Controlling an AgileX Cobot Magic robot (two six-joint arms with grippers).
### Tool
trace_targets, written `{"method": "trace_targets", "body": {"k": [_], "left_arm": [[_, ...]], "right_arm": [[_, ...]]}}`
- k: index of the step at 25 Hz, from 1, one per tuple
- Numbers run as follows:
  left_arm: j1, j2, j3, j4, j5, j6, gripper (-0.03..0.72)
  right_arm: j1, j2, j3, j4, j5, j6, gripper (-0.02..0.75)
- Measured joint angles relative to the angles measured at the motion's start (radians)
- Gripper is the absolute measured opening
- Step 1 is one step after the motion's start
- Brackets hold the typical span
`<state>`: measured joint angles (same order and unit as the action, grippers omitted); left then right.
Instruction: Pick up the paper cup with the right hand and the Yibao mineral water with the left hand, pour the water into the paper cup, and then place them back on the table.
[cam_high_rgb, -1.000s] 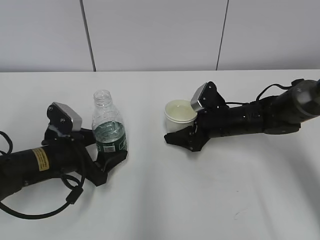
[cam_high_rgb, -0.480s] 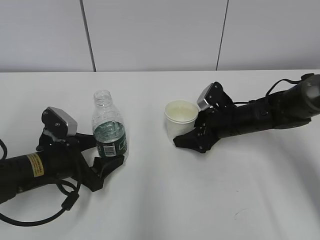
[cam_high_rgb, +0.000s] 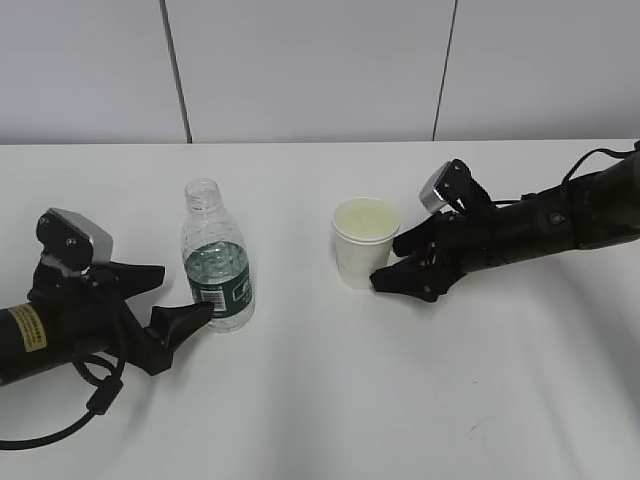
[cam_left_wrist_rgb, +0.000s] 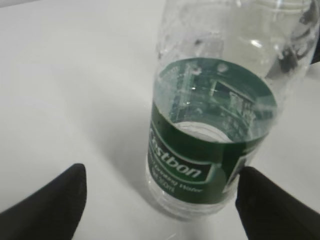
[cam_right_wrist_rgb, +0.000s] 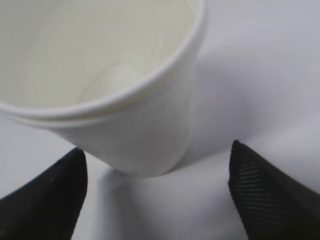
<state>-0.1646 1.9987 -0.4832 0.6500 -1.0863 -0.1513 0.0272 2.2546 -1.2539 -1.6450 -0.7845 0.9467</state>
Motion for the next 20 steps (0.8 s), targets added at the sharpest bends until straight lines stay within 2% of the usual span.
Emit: {"method": "trace_targets", "body": {"k": [7, 14, 20], "left_arm": [[0.011, -0.042, 0.004, -0.005, 0.11, 0.0, 0.562], [0.011, -0.141, 0.008, -0.172, 0.214, 0.0, 0.562], [0.011, -0.264, -0.01, -0.225, 0.383, -0.009, 0.559]], "right_arm": [[-0.068, -0.006, 0.0, -0.015, -0.004, 0.001, 0.65], [-0.124, -0.103, 0.001, -0.055, 0.176, 0.1, 0.636], [-0.128, -0.206, 0.001, -0.074, 0.265, 0.218, 0.621]]}}
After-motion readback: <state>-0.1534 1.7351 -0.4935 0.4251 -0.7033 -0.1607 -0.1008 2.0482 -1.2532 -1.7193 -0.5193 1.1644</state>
